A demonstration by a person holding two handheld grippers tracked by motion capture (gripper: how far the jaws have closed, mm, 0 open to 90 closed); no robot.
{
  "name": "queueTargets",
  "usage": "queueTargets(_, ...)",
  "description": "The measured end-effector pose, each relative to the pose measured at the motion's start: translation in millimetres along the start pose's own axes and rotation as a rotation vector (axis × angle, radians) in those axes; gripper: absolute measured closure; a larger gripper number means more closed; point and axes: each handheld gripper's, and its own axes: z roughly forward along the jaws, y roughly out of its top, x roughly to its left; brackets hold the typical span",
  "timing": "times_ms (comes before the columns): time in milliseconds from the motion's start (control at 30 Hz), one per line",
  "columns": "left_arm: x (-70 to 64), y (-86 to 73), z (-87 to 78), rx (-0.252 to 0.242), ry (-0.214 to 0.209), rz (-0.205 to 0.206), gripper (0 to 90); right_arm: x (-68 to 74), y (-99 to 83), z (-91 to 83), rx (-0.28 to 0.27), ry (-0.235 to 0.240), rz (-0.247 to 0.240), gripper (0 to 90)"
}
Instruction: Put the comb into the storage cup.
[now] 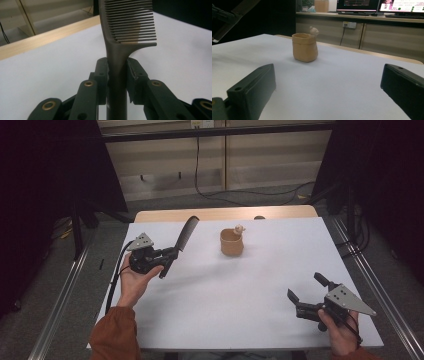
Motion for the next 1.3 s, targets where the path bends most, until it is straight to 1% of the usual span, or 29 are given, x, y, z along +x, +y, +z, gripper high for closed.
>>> queueTargets(67,-1.8,3.1,0.4,-0.022,0.005,-0.007,72.8,0.0,0.0,0.0,-0.001,0.000,0.001,0.0)
queueTargets(167,-6.1,9.7,3.3,-0.053,0.008,-0.001,72.8,-0.1,0.1,-0.1,-0.003,0.000,0.000,0.0)
queueTargets(200,-6.1,9.7,3.3,-0.053,0.008,-0.001,72.8,-0.1,0.1,-0.1,-0.003,0.000,0.000,0.0)
queueTargets(233,-6.6,11.3,4.5,-0.068,-0.001,0.003,72.8,-0.1,0.1,0.0,-0.003,-0.001,0.001,0.0)
queueTargets(300,-7.8,13.3,6.8,-0.097,-0.001,-0.001,72.8,-0.1,0.1,0.0,-0.003,0.000,0.001,0.0)
queueTargets(333,-8.3,14.6,8.3,-0.126,-0.005,-0.008,72.8,-0.2,0.1,0.0,-0.004,0.000,0.001,0.0)
queueTargets(367,-8.3,14.6,8.3,-0.126,-0.005,-0.008,72.8,-0.2,0.1,0.0,-0.004,0.000,0.001,0.0)
queueTargets(400,-9.6,16.0,10.1,-0.140,-0.008,-0.016,72.8,0.0,0.1,-0.1,-0.003,0.002,0.002,0.0)
queueTargets(433,-9.6,16.0,10.1,-0.140,-0.008,-0.016,72.8,0.0,0.1,-0.1,-0.003,0.002,0.002,0.0)
queueTargets(500,-11.6,17.4,12.3,-0.149,-0.004,-0.013,72.8,0.0,0.0,0.0,-0.001,0.002,0.001,0.0)
queueTargets(600,-15.4,20.4,18.1,-0.177,0.006,-0.001,72.8,0.0,0.0,0.0,-0.003,0.003,0.001,0.0)
queueTargets(867,-22.3,29.7,28.4,-0.206,0.001,0.008,72.8,0.0,0.0,0.1,-0.004,0.004,0.005,0.0)
queueTargets(900,-23.5,32.0,30.9,-0.207,0.007,0.015,72.8,-0.2,-0.1,0.3,-0.004,0.003,0.006,0.0)
queueTargets(933,-24.0,33.0,33.0,-0.209,0.000,0.008,72.8,-0.2,-0.1,0.4,-0.005,0.003,0.007,0.0)
queueTargets(1000,-24.3,34.0,35.6,-0.206,0.002,0.007,72.8,-0.1,-0.1,0.5,-0.005,0.004,0.008,0.0)
queueTargets(1167,-25.0,37.5,47.6,-0.221,-0.014,0.004,72.8,-0.2,-0.3,0.6,-0.003,0.008,0.002,0.0)
queueTargets(1300,-23.8,43.0,48.3,-0.236,-0.013,0.013,72.8,-0.2,-0.4,1.0,-0.003,0.007,0.003,0.0)
